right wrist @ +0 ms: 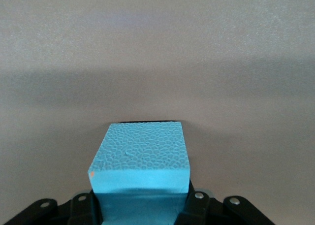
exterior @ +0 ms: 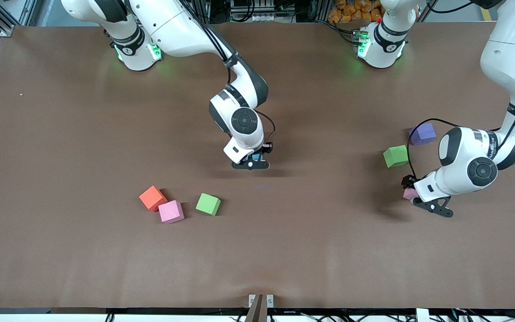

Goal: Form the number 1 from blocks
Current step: 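Place the cyan cube beside the red cube while the left gripper grasps pink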

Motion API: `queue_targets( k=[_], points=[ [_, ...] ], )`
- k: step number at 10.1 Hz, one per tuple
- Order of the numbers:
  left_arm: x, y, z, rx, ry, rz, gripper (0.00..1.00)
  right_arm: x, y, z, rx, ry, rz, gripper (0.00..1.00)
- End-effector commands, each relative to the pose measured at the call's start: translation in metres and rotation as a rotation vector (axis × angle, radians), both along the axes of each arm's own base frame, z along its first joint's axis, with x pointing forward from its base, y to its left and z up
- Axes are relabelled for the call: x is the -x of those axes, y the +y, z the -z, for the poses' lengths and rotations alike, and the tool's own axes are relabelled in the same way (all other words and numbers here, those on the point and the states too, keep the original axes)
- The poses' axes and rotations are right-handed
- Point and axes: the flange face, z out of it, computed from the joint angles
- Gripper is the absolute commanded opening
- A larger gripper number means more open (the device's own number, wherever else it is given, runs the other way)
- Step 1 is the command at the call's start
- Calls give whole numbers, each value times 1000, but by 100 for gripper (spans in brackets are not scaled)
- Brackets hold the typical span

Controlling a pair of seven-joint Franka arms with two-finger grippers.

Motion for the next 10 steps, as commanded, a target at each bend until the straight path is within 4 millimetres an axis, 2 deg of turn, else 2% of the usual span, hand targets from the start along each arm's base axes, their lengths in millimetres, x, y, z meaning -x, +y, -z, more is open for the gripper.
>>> queue_targets(
  k=[1,2,3,5,6,7,8,10],
  points=[
    [-5,5,-2,-7,-14,12,0,9,-5,-9,-5,15,17,64],
    [-6,7,-6,-9,-21,6,0,10,-5,-8,-3,17,19,96],
    [-7,4,-10,-11,-25,-7,0,11,-5,-8,-2,19,18,100],
    [-8,-3,-18,-15,-35,-75,0,9,-6,-11,-6,14,23,100],
    [-9,-21,-22,-12,-41,-106,0,6,-8,-23,-16,4,44,100],
    [-8,-36,-26,-18,-41,-142,0,2,-14,-48,-37,-14,67,100],
    [-7,-60,-31,-23,-41,-166,0,-8,-33,-78,-58,-35,90,100],
    [-5,-107,-38,-39,-44,-228,0,-36,-88,-133,-95,-87,136,100]
  ],
)
